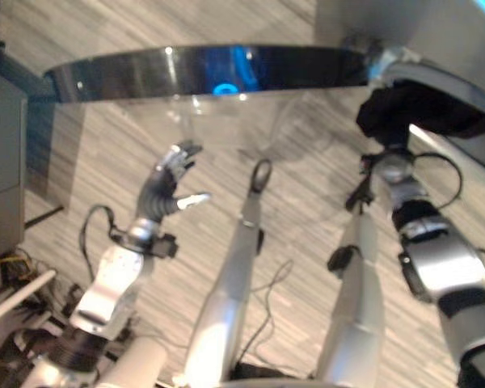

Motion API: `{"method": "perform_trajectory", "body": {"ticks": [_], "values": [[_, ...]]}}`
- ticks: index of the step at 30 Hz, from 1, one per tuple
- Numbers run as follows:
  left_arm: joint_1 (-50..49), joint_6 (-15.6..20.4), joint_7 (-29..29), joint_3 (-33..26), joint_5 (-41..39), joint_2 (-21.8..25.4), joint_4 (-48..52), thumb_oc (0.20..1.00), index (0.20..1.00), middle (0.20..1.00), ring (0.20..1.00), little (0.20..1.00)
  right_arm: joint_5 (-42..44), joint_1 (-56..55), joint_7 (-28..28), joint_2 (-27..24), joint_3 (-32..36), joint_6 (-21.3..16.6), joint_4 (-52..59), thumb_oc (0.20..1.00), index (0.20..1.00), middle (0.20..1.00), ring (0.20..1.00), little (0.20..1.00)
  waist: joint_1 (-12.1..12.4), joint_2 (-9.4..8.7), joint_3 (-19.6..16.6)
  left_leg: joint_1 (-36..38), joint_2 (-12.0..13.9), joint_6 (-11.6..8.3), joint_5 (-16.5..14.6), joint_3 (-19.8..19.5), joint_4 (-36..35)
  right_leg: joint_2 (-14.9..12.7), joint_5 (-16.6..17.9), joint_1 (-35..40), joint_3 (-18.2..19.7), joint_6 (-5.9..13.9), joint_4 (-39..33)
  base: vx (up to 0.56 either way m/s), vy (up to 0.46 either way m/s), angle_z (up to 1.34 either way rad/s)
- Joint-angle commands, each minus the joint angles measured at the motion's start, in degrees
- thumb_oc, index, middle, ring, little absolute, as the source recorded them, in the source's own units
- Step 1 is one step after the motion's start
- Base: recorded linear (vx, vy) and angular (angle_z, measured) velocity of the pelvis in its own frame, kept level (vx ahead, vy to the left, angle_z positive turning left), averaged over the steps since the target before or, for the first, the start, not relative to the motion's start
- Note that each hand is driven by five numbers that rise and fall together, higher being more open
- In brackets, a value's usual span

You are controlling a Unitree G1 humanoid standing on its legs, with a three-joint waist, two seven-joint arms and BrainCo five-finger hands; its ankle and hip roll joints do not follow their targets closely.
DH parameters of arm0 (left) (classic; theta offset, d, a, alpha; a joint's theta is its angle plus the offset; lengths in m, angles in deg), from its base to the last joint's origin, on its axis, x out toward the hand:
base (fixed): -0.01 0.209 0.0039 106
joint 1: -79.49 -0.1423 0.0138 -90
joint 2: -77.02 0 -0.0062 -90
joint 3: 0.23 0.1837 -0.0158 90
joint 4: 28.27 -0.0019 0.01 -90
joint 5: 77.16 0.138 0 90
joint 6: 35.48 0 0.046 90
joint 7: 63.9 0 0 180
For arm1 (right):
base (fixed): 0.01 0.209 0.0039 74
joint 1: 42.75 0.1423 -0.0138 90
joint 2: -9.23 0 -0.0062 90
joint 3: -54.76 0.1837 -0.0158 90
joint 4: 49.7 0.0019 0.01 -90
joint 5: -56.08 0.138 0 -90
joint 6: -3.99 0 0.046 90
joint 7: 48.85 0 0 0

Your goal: Grab the laundry basket,head to the washer,open it,put in the laundry and shut it.

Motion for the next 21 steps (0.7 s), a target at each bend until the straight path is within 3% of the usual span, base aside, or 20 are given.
{"method": "perform_trajectory", "body": {"ticks": [1, 14, 17, 20, 21], "values": [[-3.0, 3.5, -0.2, 0.2, -1.0, 0.3, 6.1, 1.0, 1.0, 1.0, 1.0, 1.0, -2.7, -1.0, -3.7, -3.2, 0.5, -4.9, 4.3, 0.2, 0.2, 0.2, 0.2, 0.2, 0.3, 1.91, -1.9, 6.8, 1.4, 1.39, 5.2, 3.6, -16.0, -1.1, -17.4, 1.0, 0.3, 4.07, 13.4, 0.0, 0.0, 0.0], [-4.6, 3.5, 0.1, -0.5, -2.4, 0.6, 6.4, 1.0, 1.0, 1.0, 1.0, 1.0, -5.1, -10.6, -8.4, -1.2, 11.4, -6.6, 17.4, 0.2, 0.2, 0.2, 0.2, 0.2, -1.6, 1.08, -4.2, 10.3, 1.4, 1.65, 4.7, 4.5, -16.4, -0.9, -15.8, 5.1, 0.9, 4.22, 10.3, 0.0, -0.006, -0.02], [-4.9, 3.3, 0.5, -0.7, -3.0, 1.4, 6.8, 1.0, 1.0, 1.0, 1.0, 1.0, -4.6, -8.7, -9.5, -2.8, 12.9, -6.7, 17.7, 0.2, 0.2, 0.2, 0.2, 0.2, -1.4, 0.96, -5.3, 11.6, 1.5, 1.57, 4.5, 4.4, -16.6, -0.9, -15.8, 6.8, 0.9, 4.17, 9.6, 0.0, -0.014, -0.01], [-5.4, 3.0, 1.5, -0.3, -4.1, 2.7, 7.4, 1.0, 1.0, 1.0, 1.0, 1.0, -4.9, -3.9, -10.9, -6.8, 12.9, -6.0, 16.0, 0.2, 0.2, 0.2, 0.2, 0.2, -0.9, 1.02, -6.1, 13.1, 1.8, 1.31, 4.7, 4.1, -17.1, -0.9, -16.0, 8.7, 0.3, 4.13, 9.2, 0.01, -0.053, -0.02], [-5.8, 3.0, 2.1, 0.6, -4.9, 3.9, 7.9, 1.0, 1.0, 1.0, 1.0, 1.0, -4.9, 1.0, -11.4, -10.3, 11.0, -4.8, 11.8, 0.2, 0.2, 0.2, 0.2, 0.2, 0.1, 0.9, -6.9, 13.8, 1.8, 1.06, 4.9, 3.9, -17.3, -1.0, -16.3, 9.6, 0.1, 4.07, 9.1, 0.0, -0.049, 0.01]]}}
